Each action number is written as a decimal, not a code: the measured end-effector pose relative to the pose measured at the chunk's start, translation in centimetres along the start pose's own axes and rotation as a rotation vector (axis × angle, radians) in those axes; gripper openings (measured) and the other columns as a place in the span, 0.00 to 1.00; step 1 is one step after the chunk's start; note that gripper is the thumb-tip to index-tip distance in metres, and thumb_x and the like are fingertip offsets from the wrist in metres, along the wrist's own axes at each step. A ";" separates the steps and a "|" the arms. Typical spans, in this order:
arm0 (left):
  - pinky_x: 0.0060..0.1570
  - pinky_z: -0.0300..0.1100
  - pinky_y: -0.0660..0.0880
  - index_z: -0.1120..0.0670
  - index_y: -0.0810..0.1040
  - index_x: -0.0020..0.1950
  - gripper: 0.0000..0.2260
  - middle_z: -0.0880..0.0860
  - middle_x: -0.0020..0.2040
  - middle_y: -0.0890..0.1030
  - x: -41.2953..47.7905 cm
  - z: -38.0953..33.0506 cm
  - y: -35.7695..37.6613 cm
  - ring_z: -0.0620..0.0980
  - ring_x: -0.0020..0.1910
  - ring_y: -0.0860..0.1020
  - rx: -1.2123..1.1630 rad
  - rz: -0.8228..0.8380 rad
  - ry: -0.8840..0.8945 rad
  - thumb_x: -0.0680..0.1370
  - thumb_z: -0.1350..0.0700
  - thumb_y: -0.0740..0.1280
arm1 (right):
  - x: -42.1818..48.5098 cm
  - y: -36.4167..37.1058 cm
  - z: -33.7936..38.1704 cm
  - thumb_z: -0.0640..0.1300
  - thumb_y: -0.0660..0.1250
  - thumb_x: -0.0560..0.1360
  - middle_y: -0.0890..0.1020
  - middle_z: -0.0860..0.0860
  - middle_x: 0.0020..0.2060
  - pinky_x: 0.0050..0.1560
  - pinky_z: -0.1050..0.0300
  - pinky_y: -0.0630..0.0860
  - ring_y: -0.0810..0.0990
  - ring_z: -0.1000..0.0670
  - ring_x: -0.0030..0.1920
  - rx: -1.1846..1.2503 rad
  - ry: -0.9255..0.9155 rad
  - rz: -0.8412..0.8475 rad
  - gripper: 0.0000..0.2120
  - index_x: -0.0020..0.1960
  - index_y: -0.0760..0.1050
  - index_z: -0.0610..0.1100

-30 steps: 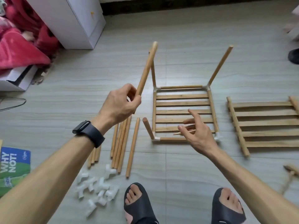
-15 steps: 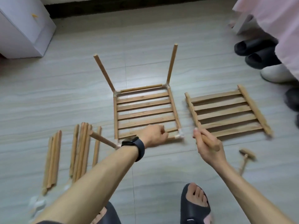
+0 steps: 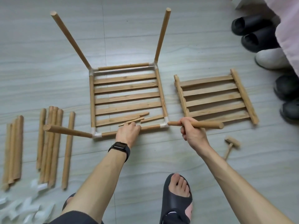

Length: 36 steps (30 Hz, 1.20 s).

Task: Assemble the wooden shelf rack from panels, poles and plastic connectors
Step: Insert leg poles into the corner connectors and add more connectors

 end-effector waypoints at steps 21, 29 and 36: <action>0.46 0.49 0.76 0.52 0.73 0.67 0.15 0.54 0.66 0.73 0.1 0.3 1.0 0.57 0.59 0.73 -0.076 -0.090 -0.037 0.84 0.63 0.55 | 2.1 3.5 2.1 0.52 0.61 0.75 0.80 0.56 0.25 0.40 0.52 0.77 0.81 0.47 0.36 -0.313 -0.029 0.135 0.12 0.39 0.81 0.57; 0.49 0.50 0.75 0.51 0.77 0.63 0.14 0.55 0.54 0.79 -0.8 -0.2 0.5 0.58 0.56 0.77 -0.054 -0.025 -0.018 0.83 0.62 0.56 | 2.0 2.9 2.9 0.49 0.61 0.71 0.79 0.51 0.30 0.29 0.55 0.73 0.75 0.51 0.27 -0.300 0.041 0.217 0.12 0.37 0.81 0.47; 0.45 0.49 0.73 0.52 0.73 0.67 0.14 0.55 0.55 0.78 -2.6 -1.2 2.1 0.59 0.55 0.76 -0.050 -0.018 -0.029 0.84 0.63 0.57 | 0.1 2.7 0.5 0.49 0.62 0.78 0.77 0.63 0.23 0.37 0.58 0.68 0.77 0.53 0.33 -0.330 0.035 0.148 0.13 0.36 0.79 0.51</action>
Point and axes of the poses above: each hand's wrist, its own x-axis towards the middle knuckle, its own y-axis out of the palm, z = x × y, the point moved 5 cm from there along x, towards the middle knuckle
